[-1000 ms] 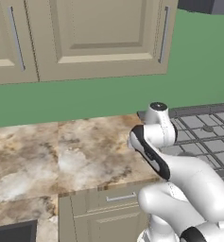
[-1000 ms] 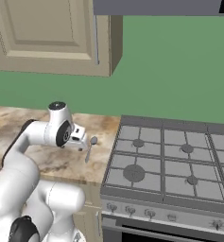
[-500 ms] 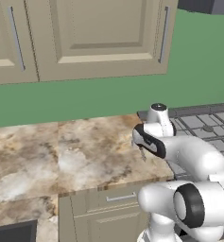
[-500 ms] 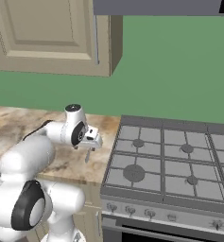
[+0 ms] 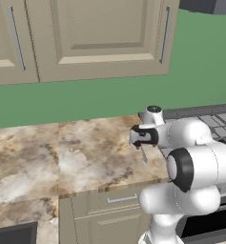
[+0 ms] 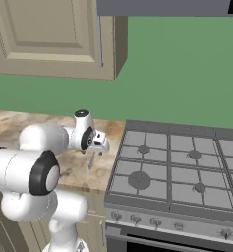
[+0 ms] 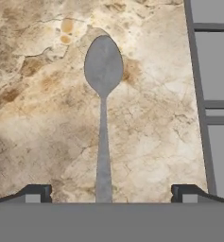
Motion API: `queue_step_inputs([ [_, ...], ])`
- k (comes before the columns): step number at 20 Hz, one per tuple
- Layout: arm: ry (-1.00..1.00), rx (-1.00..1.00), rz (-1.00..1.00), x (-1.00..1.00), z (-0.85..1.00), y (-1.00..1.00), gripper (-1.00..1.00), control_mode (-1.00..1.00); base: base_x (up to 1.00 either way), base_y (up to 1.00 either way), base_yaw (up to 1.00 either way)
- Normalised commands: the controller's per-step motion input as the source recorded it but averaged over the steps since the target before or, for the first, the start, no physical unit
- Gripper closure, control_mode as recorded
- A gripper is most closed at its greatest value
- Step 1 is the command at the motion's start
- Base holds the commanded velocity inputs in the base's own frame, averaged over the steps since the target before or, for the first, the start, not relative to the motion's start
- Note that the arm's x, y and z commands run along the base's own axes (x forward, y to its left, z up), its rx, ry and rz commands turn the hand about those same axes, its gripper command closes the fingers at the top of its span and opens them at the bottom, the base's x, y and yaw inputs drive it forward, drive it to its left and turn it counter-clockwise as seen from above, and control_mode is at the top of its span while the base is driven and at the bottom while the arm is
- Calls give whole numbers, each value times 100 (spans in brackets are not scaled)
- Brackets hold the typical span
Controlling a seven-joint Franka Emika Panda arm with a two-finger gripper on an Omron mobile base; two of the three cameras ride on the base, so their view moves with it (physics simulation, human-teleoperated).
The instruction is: Take the fork and place it on the left side of the plate. Then take the spoon and place it on the right side of the plate. Make sure they're directly next to the plate.
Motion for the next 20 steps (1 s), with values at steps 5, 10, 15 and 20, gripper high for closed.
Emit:
queue_step_inputs([
  [5, -4, 0, 0, 39, -25, 6, -100, -100, 0, 0, 0],
  [10, 0, 0, 0, 37, -34, 8, -100, -100, 0, 0, 0],
  [15, 0, 0, 0, 29, -31, 1, -100, -100, 0, 0, 0],
  [20, 0, 0, 0, 22, -26, 0, -100, -100, 0, 0, 0],
])
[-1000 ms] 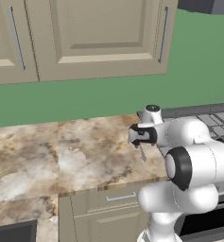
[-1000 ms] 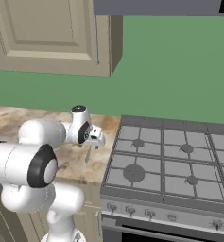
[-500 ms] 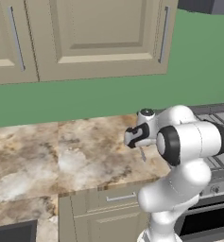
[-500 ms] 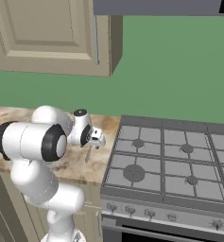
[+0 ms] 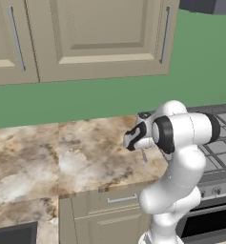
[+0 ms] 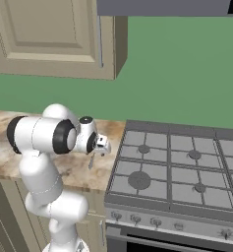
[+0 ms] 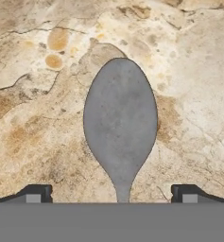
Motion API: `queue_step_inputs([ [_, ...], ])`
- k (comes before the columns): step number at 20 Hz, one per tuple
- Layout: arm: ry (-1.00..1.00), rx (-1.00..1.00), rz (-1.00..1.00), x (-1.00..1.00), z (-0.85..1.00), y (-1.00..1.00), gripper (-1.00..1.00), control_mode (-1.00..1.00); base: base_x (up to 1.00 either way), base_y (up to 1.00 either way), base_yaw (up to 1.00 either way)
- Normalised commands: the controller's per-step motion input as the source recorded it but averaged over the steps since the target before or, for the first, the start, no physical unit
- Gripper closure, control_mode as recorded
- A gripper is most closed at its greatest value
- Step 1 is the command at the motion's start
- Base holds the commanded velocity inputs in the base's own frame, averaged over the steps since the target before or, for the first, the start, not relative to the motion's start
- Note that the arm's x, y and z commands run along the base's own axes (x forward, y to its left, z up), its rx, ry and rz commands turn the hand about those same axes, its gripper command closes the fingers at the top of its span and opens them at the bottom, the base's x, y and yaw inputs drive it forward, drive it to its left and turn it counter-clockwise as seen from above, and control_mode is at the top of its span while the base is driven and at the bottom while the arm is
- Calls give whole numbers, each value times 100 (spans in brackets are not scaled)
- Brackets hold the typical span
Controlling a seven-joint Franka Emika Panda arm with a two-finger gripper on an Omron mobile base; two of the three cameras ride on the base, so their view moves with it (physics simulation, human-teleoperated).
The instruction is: Take the fork and place it on the left side of the plate. Then take the spoon and place it on the right side of the plate. Make sure they're directly next to the plate.
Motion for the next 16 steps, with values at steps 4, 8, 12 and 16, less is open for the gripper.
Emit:
queue_step_inputs([
  [4, 0, 0, 0, 11, -21, -1, -100, -100, 0, 0, 0],
  [8, 2, 0, 0, 0, -25, 0, 100, -100, 0, 0, 0],
  [12, 11, 1, 0, -3, -25, 0, 100, -100, 0, 0, 0],
  [16, 7, 15, 9, -9, -10, 0, 100, -100, 0, 0, 0],
])
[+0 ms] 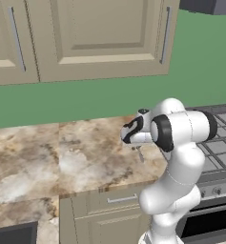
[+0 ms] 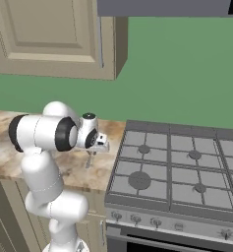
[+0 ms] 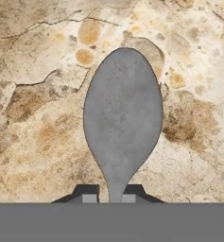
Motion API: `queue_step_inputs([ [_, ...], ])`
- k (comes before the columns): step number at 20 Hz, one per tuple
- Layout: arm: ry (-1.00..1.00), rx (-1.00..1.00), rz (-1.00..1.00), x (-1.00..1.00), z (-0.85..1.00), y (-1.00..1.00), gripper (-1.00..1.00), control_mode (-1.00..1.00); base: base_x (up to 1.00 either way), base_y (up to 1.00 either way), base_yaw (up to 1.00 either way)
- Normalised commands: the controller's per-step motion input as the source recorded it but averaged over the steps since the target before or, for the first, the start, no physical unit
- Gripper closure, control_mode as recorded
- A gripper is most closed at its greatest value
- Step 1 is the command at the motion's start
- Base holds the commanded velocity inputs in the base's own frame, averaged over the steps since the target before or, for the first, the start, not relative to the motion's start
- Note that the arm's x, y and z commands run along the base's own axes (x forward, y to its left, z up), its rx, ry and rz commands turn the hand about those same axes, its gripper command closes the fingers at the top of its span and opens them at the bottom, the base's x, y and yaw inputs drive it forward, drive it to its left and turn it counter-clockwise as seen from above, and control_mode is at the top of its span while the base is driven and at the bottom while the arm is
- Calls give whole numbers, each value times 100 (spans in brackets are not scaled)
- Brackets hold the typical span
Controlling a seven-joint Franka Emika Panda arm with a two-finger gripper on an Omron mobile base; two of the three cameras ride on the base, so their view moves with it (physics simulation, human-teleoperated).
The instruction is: Take the fork and place it on the left side of the plate. Then take the spoon and place it on the right side of the plate. Make sure they're directly next to the plate.
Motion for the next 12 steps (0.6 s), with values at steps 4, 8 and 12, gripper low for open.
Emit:
queue_step_inputs([
  [4, 2, 17, 9, -13, 4, 0, 100, -100, 0, 0, 0],
  [8, 3, 17, 8, -28, 43, -2, 100, -100, 0, 0, 0],
  [12, 0, 6, 0, -47, 51, 0, 100, -100, 0, 0, 0],
])
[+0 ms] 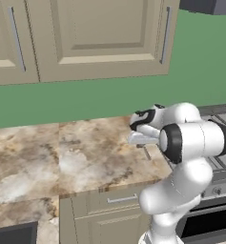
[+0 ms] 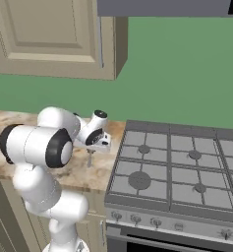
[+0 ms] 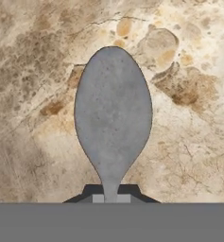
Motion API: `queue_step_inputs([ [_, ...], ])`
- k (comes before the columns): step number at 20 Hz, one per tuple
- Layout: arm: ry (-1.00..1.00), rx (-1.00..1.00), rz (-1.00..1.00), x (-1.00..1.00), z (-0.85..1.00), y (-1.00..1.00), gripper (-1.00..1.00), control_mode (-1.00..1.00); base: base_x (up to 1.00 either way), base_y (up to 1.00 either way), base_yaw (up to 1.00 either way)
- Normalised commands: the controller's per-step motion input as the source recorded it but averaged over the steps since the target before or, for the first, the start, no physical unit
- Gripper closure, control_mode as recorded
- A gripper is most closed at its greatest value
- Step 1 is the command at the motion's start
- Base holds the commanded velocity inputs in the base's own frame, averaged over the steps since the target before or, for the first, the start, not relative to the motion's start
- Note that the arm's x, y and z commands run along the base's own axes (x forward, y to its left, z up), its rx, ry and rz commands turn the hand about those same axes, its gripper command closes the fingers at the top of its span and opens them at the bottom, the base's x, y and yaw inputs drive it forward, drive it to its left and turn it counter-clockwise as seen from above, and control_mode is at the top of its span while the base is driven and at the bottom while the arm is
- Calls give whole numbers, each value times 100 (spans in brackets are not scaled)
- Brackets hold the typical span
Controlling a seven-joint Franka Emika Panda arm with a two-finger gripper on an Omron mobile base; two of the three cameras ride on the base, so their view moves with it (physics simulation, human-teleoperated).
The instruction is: Take the fork and place it on the left side of the plate. Then take the spoon and place it on the right side of the plate. Make sure they're directly next to the plate.
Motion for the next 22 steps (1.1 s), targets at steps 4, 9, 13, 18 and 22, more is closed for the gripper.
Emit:
queue_step_inputs([
  [4, 0, 0, 0, -48, 48, 6, 100, -100, 0, 0, 0],
  [9, -1, -1, 0, -48, 53, 8, 100, -100, 0, 0, 0],
  [13, -8, -4, -1, -54, 44, 1, 100, -100, 0, 0, 0],
  [18, -4, -12, -6, -49, 40, 9, 100, -100, 0, 0, 0],
  [22, -3, -15, -3, -48, 37, 4, 100, -100, 0, 0, 0],
])
